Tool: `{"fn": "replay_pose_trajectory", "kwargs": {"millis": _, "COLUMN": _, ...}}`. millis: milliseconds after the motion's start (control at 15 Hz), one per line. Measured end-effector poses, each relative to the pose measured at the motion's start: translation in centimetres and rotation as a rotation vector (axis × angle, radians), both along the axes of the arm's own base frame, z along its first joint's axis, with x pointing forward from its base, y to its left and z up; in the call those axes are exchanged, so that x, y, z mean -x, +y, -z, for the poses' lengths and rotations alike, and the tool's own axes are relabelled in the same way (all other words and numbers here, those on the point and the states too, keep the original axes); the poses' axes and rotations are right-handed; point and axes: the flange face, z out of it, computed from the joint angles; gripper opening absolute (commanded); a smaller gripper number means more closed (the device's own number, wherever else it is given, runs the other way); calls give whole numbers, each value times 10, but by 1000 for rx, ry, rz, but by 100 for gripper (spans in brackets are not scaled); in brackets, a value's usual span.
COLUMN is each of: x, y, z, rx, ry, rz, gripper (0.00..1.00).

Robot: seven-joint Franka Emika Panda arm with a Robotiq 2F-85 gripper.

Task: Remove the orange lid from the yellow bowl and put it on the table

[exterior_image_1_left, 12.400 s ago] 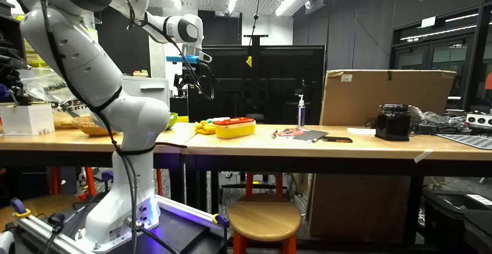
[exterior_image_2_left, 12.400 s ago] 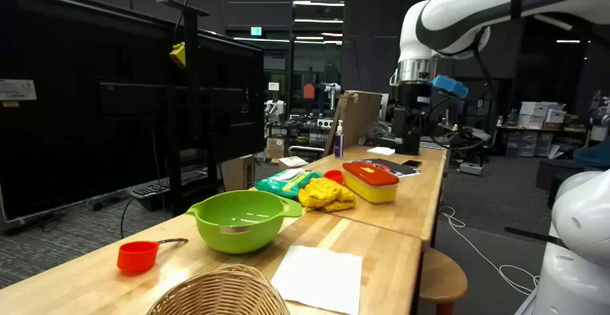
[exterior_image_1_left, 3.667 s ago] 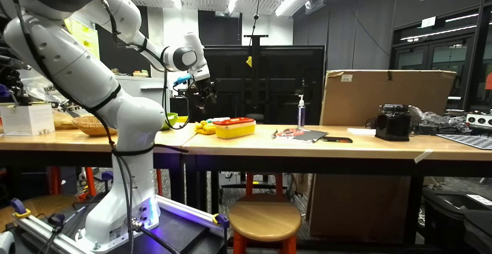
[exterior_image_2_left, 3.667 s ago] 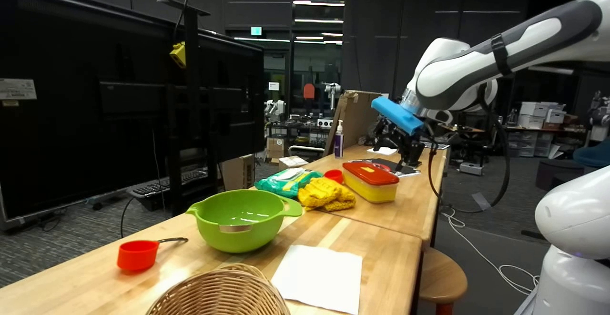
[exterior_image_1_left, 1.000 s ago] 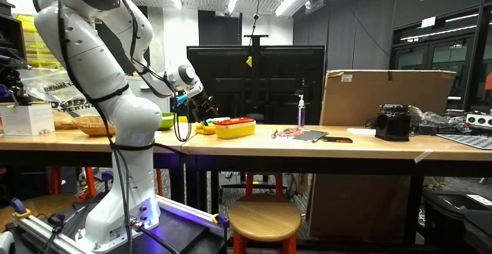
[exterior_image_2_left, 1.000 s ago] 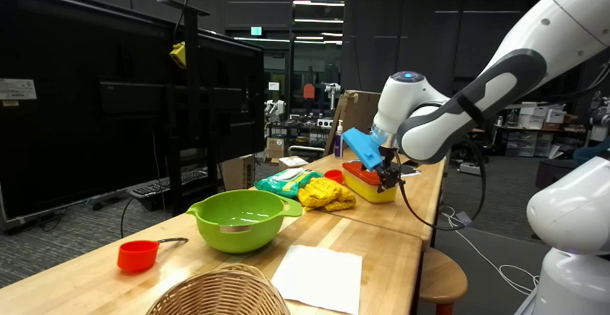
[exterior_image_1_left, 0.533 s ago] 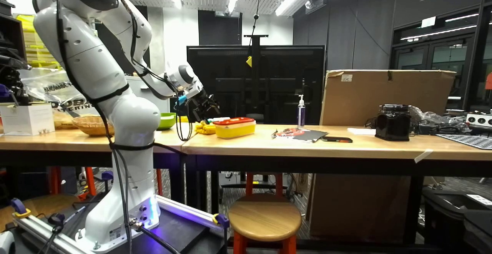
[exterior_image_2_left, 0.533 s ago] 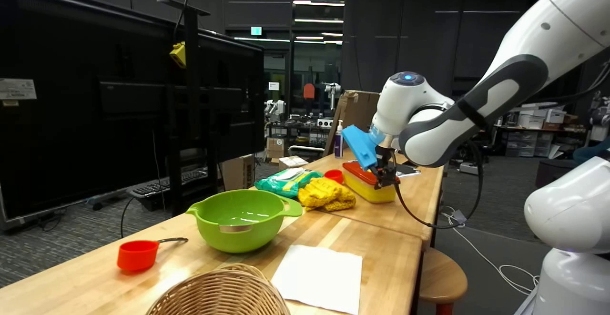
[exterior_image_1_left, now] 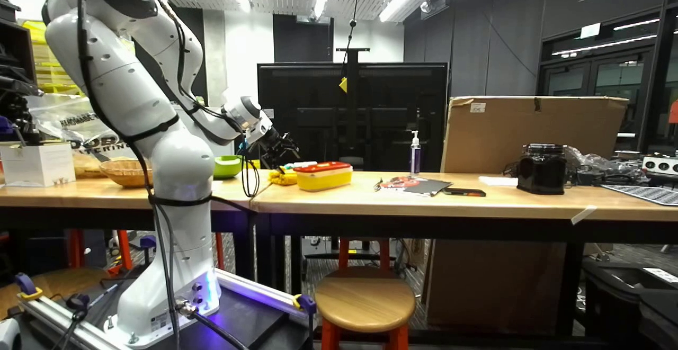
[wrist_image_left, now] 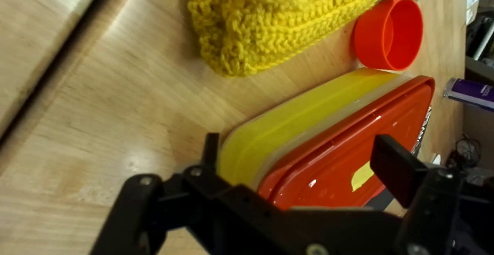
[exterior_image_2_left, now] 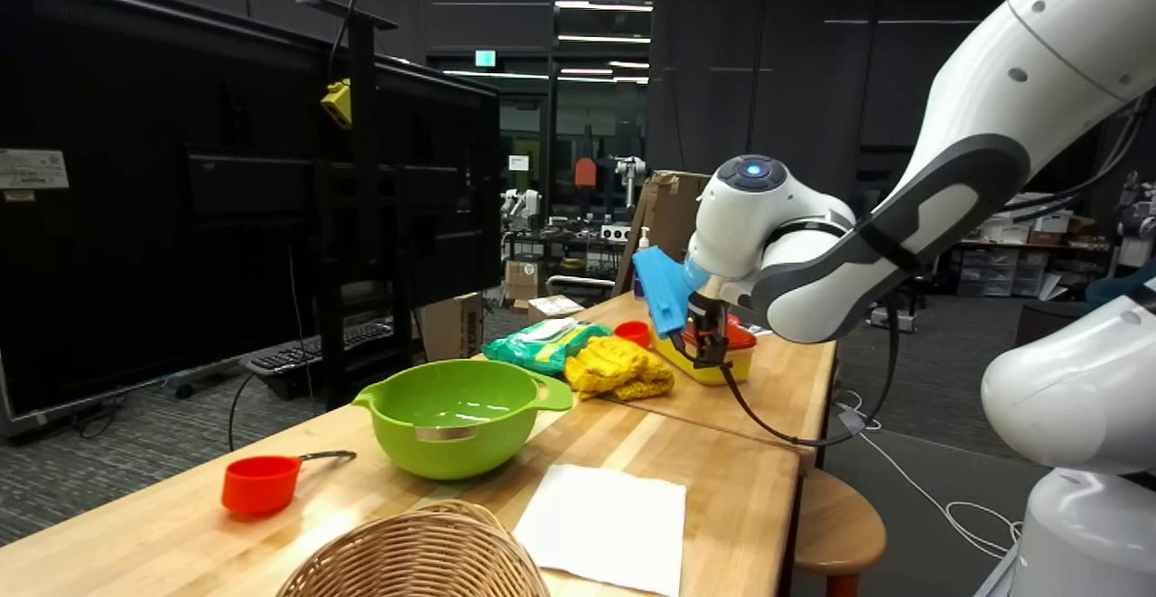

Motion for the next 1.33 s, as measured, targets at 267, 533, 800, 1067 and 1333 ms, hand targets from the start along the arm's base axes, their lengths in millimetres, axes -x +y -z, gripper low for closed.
{"fn": "replay_pose_trajectory", "kwargs": {"millis": 267, "x": 0, "y": 11, "z": 10, "rx": -26, "ry": -30, "rz": 98, "gripper": 100}}
{"fn": "replay_pose_trajectory", "kwargs": {"millis": 533, "x": 6, "y": 24, "z": 17, "rx": -9, "ry": -41, "rz": 156, "gripper": 100}}
{"fn": "replay_pose_trajectory", "kwargs": {"millis": 800, "x": 15, "y": 29, "z": 17, "rx": 31, "ry": -26, "rz": 207, "gripper": 100}}
{"fn": "replay_pose_trajectory", "kwargs": {"millis": 1067, "x": 25, "y": 28, "z": 14, "rx": 86, "ry": -1, "rz": 256, "gripper": 100}}
{"fn": "replay_pose_trajectory", "kwargs": {"millis": 1333, "x": 30, "y": 28, "z": 9, "rx": 118, "ry": -2, "rz": 278, "gripper": 100}}
